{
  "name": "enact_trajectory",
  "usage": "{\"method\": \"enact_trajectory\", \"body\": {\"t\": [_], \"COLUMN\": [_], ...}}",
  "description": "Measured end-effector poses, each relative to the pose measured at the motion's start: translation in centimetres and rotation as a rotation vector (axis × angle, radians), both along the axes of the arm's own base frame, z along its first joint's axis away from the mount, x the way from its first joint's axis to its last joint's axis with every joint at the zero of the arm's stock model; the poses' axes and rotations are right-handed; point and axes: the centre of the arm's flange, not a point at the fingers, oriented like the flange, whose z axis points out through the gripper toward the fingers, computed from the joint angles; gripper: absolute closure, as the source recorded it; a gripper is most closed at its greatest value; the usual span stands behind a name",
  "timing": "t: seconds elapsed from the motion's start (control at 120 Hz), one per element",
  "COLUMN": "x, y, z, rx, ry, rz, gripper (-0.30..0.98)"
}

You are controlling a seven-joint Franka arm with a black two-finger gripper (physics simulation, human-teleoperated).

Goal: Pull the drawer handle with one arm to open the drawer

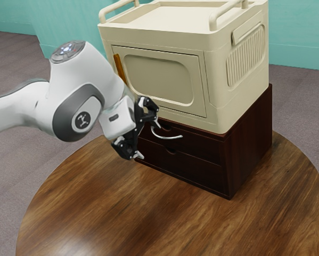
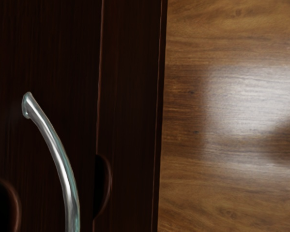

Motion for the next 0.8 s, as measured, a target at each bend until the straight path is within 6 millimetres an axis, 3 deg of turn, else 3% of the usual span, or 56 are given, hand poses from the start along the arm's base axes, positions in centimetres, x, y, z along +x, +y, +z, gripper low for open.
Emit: {"method": "enact_trajectory", "body": {"t": [0.508,0.8], "x": [1.5,1.8], "y": [0.5,0.6], "z": [-2.5,-2.9], "rx": [0.0,-0.005], "ry": [-0.003,-0.017], "rz": [-0.03,-0.035], "gripper": [0.03,0.13]}}
